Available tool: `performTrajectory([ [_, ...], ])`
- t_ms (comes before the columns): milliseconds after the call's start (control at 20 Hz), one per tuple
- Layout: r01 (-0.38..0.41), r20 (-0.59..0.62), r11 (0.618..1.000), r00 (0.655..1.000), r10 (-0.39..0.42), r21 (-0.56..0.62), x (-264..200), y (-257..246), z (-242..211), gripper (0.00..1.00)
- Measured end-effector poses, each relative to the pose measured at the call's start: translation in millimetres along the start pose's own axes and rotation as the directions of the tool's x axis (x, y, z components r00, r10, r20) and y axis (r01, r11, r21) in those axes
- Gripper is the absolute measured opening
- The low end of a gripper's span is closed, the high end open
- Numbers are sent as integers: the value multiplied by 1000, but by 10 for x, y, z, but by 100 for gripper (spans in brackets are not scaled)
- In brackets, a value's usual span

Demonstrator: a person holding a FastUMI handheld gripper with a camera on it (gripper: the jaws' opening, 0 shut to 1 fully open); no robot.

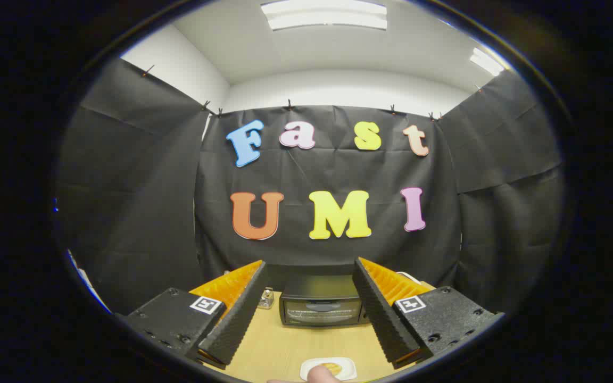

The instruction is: Open the toaster oven, put the food inside, and close the toaster oven door.

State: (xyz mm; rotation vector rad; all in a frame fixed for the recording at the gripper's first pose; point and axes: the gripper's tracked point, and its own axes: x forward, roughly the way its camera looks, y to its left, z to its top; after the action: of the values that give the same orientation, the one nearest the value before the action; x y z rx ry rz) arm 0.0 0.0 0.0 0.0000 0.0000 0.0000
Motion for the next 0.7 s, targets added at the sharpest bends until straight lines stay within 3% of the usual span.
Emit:
performTrajectory([
  [700,5,-23,999,1000,-4,32,120,-95,-129,100],
])
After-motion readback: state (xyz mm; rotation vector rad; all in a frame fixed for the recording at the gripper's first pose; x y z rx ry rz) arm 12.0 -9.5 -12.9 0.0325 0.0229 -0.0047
